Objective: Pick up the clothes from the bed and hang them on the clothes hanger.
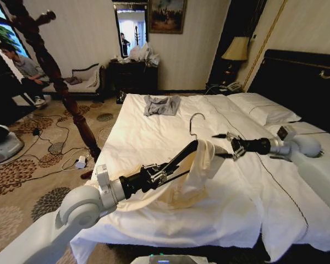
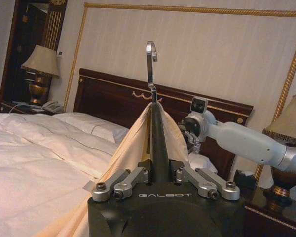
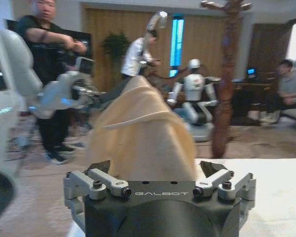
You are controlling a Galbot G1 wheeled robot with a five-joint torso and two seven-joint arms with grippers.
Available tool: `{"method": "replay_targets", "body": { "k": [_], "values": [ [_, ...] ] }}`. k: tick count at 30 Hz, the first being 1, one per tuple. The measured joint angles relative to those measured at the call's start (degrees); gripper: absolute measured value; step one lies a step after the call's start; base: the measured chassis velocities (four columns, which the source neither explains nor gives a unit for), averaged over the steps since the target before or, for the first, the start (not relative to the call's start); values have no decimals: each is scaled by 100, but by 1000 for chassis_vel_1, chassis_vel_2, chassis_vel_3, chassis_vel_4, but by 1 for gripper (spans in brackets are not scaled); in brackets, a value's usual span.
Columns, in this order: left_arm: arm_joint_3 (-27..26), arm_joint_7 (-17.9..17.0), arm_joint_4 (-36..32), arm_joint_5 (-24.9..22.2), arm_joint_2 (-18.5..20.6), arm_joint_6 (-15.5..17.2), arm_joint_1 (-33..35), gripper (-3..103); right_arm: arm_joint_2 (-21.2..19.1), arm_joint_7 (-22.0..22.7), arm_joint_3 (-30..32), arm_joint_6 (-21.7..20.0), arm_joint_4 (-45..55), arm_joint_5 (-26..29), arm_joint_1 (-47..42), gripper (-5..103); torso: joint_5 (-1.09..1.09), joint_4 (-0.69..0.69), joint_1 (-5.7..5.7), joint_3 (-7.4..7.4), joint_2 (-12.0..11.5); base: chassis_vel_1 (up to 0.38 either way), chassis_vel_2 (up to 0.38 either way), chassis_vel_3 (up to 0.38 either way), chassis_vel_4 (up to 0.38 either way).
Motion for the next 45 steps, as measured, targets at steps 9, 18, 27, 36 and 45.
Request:
{"method": "replay_targets", "body": {
  "k": [9,18,27,36,45],
  "values": [
    [6,4,-166,-73,-5,40,24,18,88,-226,-61,-74,43,-63,45,86,0,0,0,0,0,0,0,0,0],
    [50,15,-208,-102,8,68,-32,18,139,-277,-44,9,71,-84,7,56,0,-1,0,0,0,0,0,0,0],
    [43,43,-136,-123,1,47,-136,18,89,-148,32,177,178,14,-94,29,-1,0,0,0,0,0,0,0,0],
    [-16,27,-30,-61,-32,-41,-230,18,98,229,137,406,291,87,-186,23,0,0,0,0,0,0,0,0,0],
    [-347,-210,-89,275,-30,-40,-83,39,94,129,185,558,291,20,-182,22,-1,0,0,0,0,0,0,0,0]
  ]
}}
